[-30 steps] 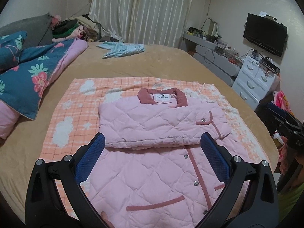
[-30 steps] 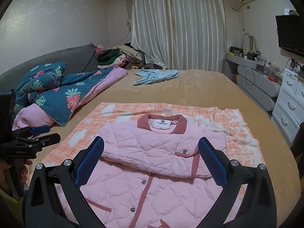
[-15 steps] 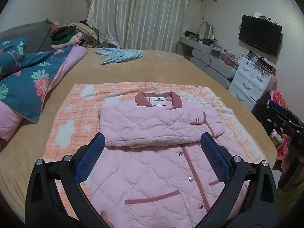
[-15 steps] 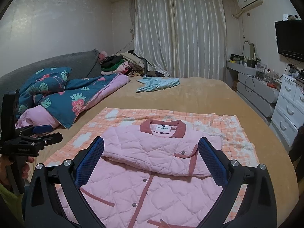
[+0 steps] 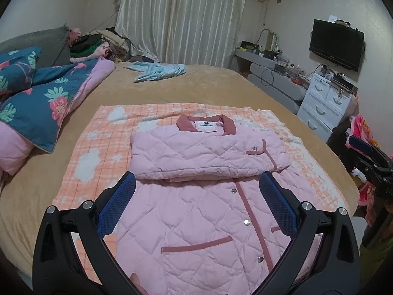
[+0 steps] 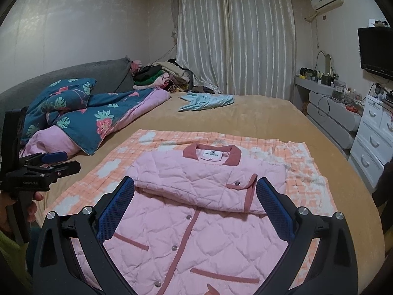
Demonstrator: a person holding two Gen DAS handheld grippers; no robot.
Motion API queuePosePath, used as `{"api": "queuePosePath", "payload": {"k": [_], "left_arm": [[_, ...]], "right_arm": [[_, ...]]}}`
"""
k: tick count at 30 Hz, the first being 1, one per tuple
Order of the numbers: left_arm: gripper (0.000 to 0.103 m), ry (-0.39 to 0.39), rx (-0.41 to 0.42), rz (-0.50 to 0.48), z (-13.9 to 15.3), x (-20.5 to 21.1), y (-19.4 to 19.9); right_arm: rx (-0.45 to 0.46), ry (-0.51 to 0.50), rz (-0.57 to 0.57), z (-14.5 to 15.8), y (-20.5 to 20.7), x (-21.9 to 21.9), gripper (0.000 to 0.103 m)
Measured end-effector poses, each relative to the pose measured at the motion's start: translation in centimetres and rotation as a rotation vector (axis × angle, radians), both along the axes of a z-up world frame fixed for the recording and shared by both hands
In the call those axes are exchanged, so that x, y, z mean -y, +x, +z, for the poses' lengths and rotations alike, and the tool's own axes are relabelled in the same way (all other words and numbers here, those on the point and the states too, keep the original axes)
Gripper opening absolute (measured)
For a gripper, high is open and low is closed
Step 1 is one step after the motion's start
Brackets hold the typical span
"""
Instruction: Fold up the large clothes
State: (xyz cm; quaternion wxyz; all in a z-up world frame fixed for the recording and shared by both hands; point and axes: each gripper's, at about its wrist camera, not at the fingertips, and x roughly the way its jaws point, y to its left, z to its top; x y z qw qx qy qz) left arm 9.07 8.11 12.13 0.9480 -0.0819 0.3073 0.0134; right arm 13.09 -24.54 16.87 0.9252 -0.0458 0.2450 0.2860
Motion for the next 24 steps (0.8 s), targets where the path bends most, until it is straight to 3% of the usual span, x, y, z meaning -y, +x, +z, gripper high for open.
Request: {"api": "queuePosePath", "payload": {"k": [24], "left_arm": [[0.095,-0.025,-0.068,0.079,-5.2,-2.1,-3.5]], "right_arm": [[-0.078,-0.048,-0.054,-4.5,-1.7,2.5,0.099]]}}
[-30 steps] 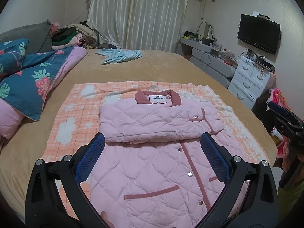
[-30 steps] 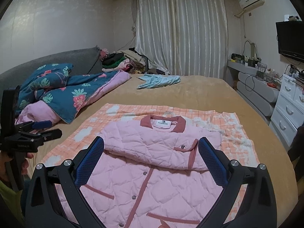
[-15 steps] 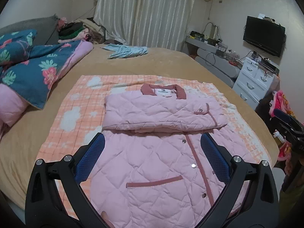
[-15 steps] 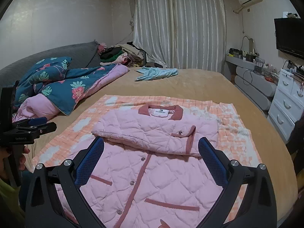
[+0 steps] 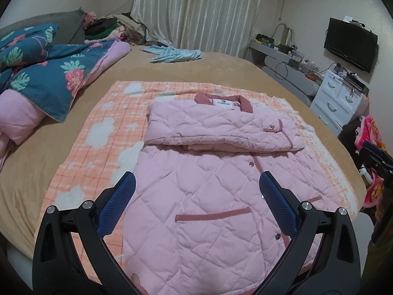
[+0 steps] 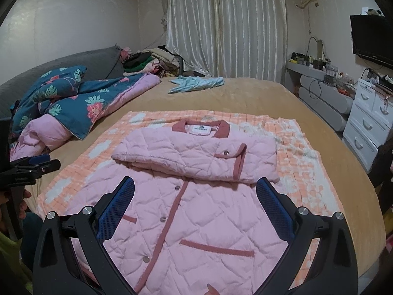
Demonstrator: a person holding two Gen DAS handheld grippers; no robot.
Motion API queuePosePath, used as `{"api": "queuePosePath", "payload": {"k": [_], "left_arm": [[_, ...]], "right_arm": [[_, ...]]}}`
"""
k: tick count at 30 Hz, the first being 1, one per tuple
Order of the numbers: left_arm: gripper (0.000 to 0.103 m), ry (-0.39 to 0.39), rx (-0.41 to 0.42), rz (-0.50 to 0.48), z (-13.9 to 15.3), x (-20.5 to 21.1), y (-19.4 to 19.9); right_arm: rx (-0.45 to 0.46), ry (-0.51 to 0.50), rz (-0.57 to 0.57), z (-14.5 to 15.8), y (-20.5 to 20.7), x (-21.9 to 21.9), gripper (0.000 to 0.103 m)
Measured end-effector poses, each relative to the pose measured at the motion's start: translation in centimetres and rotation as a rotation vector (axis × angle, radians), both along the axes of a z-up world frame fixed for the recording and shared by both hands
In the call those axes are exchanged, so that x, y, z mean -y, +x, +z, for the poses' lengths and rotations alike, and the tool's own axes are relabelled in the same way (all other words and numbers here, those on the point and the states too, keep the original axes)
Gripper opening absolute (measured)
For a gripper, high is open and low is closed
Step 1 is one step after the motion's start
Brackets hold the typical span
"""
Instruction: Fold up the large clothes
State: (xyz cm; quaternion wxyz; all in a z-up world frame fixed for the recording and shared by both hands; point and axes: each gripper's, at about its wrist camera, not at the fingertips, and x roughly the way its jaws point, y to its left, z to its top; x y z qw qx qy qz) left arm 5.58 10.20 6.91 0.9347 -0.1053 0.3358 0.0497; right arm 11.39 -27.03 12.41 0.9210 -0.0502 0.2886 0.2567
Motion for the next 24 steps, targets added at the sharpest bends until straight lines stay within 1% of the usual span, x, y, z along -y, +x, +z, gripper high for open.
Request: {"api": "queuePosePath", "payload": {"k": [10,12,15,20,24], "left_arm": [[0.095,0.006,-0.032,0.02,-2.5,-0.3,-0.8],[0.095,0.015,-0.049,0.023,-3.4,-0.2,-1.0],[0.095,0.005,-0.068,0.023,-4.6,-0.2,-1.2],[0.095,0.008,-0.102,0.024,-6.3,-0.1,-1.5],[0.095,0.016,-0.135,0.027,-7.7,-0.4,-1.6]], "right_arm": [[-0.053,0.0,-0.036,-2.6,0.0,1.9,0.099],[-0.062,-0.01,-0.04,-3.3,0.0,2.2,0.099],[-0.073,-0.022,-0.047,-4.2,-0.1,2.7,0.099],[-0.11,-0.046,-0.065,-6.3,-0.1,3.7,0.099],[-0.122,-0.069,-0.081,-7.6,-0.3,4.4,0.099]]}}
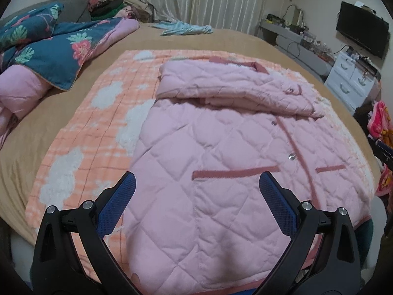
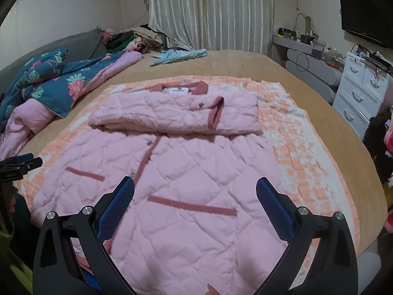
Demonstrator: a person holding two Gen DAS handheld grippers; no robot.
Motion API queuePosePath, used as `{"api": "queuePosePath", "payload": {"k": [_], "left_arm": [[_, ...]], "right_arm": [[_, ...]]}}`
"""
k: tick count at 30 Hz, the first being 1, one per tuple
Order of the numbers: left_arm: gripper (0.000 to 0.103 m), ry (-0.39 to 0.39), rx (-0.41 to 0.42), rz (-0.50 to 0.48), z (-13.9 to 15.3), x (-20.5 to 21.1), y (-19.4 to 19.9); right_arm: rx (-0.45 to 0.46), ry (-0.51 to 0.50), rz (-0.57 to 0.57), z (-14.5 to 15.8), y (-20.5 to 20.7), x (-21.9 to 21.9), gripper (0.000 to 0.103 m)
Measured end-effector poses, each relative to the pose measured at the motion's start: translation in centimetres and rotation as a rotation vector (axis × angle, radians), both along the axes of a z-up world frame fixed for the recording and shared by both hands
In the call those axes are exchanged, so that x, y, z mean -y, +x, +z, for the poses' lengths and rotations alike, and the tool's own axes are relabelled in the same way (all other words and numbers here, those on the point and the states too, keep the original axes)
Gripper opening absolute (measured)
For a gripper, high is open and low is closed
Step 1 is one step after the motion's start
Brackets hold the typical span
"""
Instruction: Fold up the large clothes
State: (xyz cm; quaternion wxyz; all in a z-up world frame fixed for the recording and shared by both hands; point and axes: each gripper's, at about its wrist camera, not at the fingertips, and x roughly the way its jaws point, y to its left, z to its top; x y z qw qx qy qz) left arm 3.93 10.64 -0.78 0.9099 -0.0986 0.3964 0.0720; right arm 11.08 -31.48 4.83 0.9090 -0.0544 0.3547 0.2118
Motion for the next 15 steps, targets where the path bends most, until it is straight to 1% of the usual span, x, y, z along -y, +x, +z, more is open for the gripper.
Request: {"api": "queuePosePath", "payload": {"k": [6,11,15], "left_arm": [[0.095,0.002,-0.032,0.014,-1.7,-0.6,-0.3],[0.095,0.019,-0.059,0.005,-2.9,-0.6,-0.8],[0.095,0.031,-0.09,0.009,-4.2,-1.1,-1.5]], "right_arm": [[-0.042,-0.012,-0.032,-2.1,0.0,1.7,0.099],[-0.072,-0.027,-0.051,-3.7,-0.1,3.0,0.099],[-0.092,-0.018,-0.075,-4.6,0.0,4.1,0.099]]}}
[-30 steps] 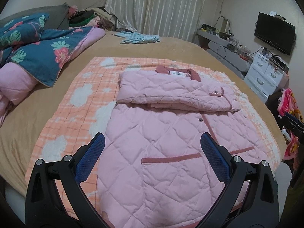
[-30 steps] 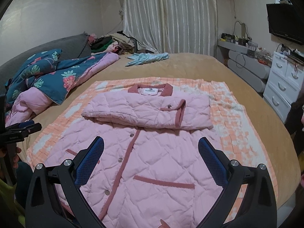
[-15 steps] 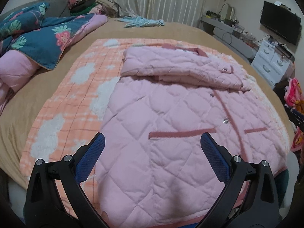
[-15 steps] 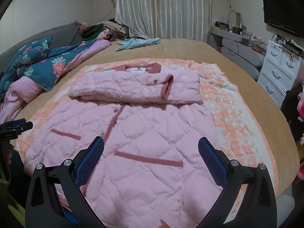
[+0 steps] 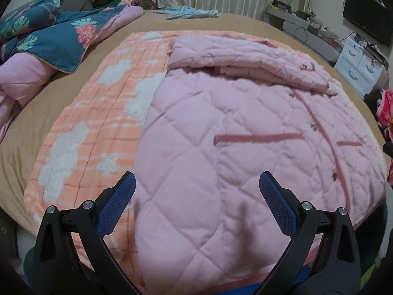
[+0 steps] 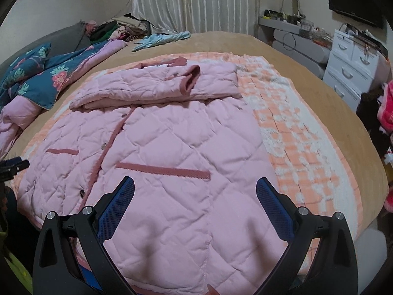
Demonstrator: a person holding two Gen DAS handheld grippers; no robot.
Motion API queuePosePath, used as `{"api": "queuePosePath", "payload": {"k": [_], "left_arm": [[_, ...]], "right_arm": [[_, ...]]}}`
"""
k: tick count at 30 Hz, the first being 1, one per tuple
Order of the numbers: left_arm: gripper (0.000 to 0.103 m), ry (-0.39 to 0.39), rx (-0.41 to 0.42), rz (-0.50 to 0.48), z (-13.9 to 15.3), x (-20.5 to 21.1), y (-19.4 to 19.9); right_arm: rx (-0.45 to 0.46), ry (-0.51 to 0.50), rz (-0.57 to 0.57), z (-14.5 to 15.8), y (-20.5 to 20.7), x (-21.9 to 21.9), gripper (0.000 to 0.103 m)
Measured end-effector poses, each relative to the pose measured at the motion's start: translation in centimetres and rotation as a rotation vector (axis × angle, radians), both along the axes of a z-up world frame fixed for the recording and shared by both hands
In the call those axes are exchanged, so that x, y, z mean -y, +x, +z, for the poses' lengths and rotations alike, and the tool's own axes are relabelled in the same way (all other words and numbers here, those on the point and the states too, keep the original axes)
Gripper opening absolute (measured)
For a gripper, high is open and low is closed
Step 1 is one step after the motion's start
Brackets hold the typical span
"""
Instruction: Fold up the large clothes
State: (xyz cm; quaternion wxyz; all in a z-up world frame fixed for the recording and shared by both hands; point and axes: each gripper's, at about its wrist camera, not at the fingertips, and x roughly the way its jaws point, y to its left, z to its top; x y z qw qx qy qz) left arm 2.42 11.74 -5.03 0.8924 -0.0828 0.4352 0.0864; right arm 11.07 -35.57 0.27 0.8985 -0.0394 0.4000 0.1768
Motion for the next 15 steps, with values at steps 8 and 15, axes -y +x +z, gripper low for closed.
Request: {"api": "queuePosePath", "payload": {"k": [8,15], "left_arm": [[0.095,-0.027,-0.057,0.019,-2.2,-1.3,-1.2],[0.095,-0.075,-0.099,0.016,-3.5,-1.8,-2.1]], "right_arm": [[-0.044,-0.011,-0.019,-1.8,-0.2,1.4,0.099],[-0.1,-0.016,-0.032,-3.6,-1.0,3.0,0.099]]}}
